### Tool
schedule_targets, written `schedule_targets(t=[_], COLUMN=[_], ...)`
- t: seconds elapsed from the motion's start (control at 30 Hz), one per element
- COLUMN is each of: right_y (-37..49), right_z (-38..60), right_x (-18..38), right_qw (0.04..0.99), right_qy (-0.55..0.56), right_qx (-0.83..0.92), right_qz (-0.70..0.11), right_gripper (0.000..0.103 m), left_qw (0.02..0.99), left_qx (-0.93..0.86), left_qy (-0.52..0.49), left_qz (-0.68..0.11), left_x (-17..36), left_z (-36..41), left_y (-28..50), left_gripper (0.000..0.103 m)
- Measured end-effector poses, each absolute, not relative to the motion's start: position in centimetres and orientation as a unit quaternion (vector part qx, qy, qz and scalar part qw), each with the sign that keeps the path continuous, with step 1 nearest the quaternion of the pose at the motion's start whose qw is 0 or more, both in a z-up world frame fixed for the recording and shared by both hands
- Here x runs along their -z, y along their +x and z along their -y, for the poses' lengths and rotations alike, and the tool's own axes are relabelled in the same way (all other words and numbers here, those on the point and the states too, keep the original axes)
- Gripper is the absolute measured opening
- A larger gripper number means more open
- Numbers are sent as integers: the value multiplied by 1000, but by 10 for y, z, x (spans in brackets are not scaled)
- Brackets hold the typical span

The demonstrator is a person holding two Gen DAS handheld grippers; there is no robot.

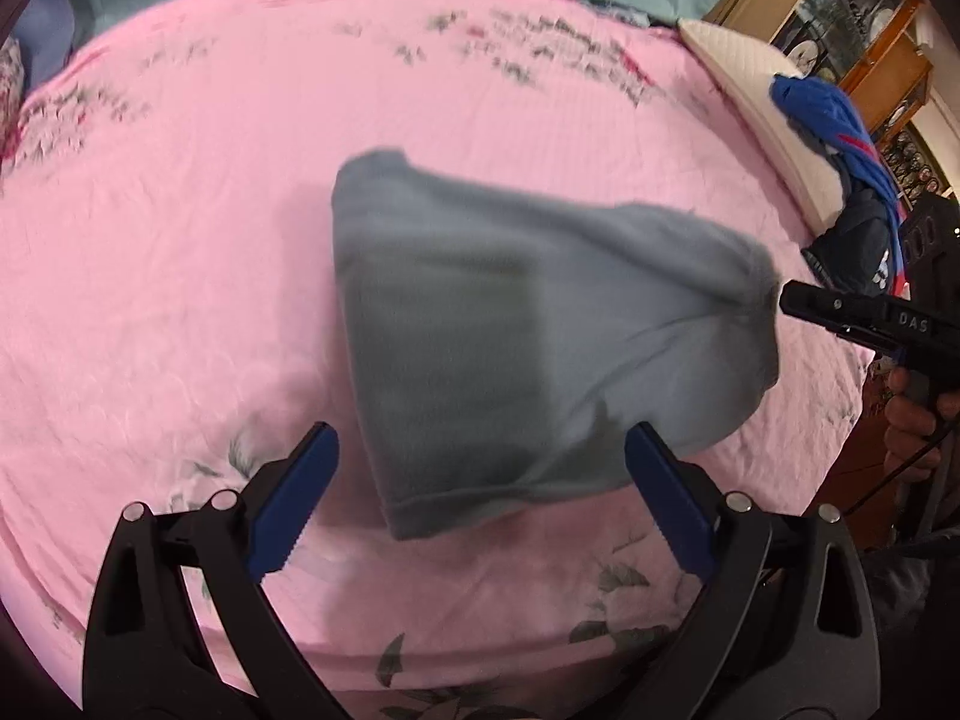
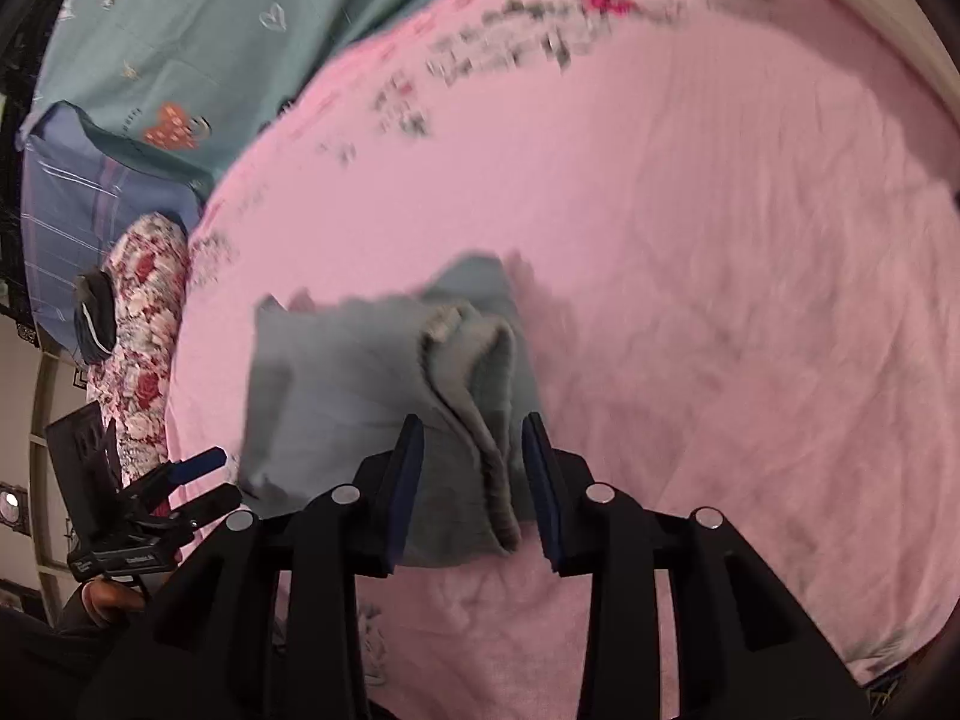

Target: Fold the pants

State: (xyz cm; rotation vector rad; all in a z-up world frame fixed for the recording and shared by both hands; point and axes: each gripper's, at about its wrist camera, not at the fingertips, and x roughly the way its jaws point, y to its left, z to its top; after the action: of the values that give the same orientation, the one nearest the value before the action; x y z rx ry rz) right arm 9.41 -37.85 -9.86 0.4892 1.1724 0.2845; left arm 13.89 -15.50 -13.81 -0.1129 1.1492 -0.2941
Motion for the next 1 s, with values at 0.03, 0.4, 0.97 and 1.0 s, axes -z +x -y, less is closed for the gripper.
schedule_targets(t=[0.03,0.4,0.97,1.0], right_y=[94,142,152,148], right_z=[377,328,355,355], right_x=[86,124,120,109], right_qw=[809,806,779,789], right_qy=[217,132,244,240], right_qx=[-136,-199,-185,-183], right_qz=[-529,-542,-547,-536], right_gripper=[35,30,35,45], left_qw=[832,794,812,812], left_qx=[145,196,175,174], left_qy=[-51,24,126,126], left_qz=[-534,-575,-542,-542], left_x=[135,177,186,187], left_z=[157,202,219,220], left_y=[139,136,108,107], left_gripper=[98,98,99,99])
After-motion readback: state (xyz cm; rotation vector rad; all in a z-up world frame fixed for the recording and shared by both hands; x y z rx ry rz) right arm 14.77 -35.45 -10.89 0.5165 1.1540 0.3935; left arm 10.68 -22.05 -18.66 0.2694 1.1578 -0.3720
